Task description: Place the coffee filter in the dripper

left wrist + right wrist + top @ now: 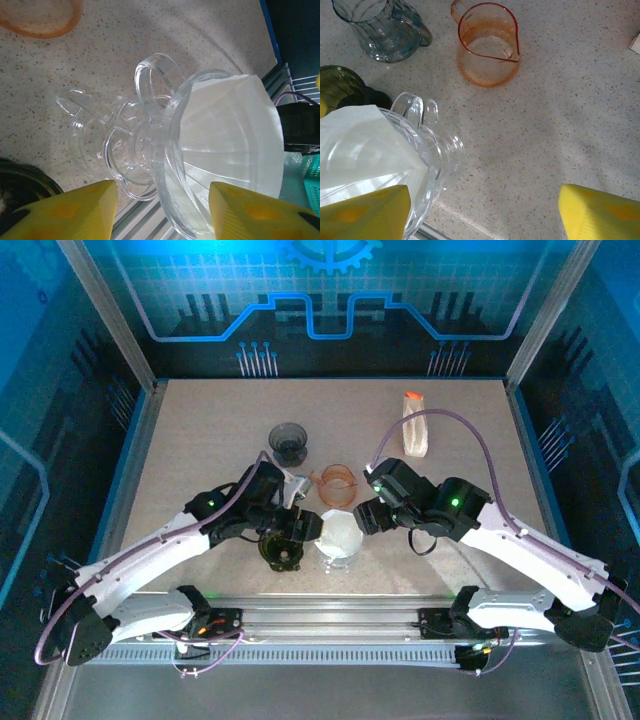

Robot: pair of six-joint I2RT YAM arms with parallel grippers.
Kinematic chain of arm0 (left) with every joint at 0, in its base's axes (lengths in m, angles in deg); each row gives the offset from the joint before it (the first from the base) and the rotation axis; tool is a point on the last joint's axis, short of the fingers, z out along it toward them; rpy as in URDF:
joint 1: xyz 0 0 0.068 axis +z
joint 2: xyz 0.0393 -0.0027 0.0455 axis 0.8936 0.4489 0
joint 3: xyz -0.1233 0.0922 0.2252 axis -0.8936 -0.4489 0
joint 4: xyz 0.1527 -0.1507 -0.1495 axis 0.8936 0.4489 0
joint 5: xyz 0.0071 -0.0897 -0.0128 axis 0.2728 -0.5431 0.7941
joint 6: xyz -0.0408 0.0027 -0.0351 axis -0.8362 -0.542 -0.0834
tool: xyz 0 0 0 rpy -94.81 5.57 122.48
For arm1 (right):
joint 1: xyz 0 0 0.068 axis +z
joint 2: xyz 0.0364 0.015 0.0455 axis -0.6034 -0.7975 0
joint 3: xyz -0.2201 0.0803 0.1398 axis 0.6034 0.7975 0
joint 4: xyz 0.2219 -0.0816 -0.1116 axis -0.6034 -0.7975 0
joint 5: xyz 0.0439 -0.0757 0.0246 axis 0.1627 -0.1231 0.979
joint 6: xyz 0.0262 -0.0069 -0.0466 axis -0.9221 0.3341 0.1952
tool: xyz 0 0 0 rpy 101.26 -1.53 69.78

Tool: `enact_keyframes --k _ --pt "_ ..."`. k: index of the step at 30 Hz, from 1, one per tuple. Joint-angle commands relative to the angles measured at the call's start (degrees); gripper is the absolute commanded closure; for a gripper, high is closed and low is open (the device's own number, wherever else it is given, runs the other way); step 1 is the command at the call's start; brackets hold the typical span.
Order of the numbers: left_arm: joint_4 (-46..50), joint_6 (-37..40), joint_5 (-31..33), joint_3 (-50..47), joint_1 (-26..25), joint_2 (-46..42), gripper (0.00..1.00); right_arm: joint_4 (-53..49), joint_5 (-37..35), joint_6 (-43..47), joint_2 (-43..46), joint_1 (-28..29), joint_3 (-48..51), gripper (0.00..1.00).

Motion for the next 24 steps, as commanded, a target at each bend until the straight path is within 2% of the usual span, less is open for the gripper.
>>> enact_keyframes --k 1,9,16,24 --pt "-0.6 -0.7 -1.3 0.5 -0.1 -1.5 0.45 1.1 -2.3 -1.3 1.4 -0.2 -0.1 0.21" --pt "-0.4 -1.1 -1.0 0.6 0.0 -2.4 0.47 1.1 -2.2 -1.9 2.1 -0.7 0.3 0.21" --pt "-0.1 -0.8 -1.8 -0.2 -0.1 -1.7 0.47 2.3 8.0 -0.1 -1.2 -1.0 1.6 0.22" --pt "1.4 -0.4 -1.0 -1.0 -0.1 -1.6 0.61 0.3 7.3 -1.3 -3.4 -0.9 2.9 0.26"
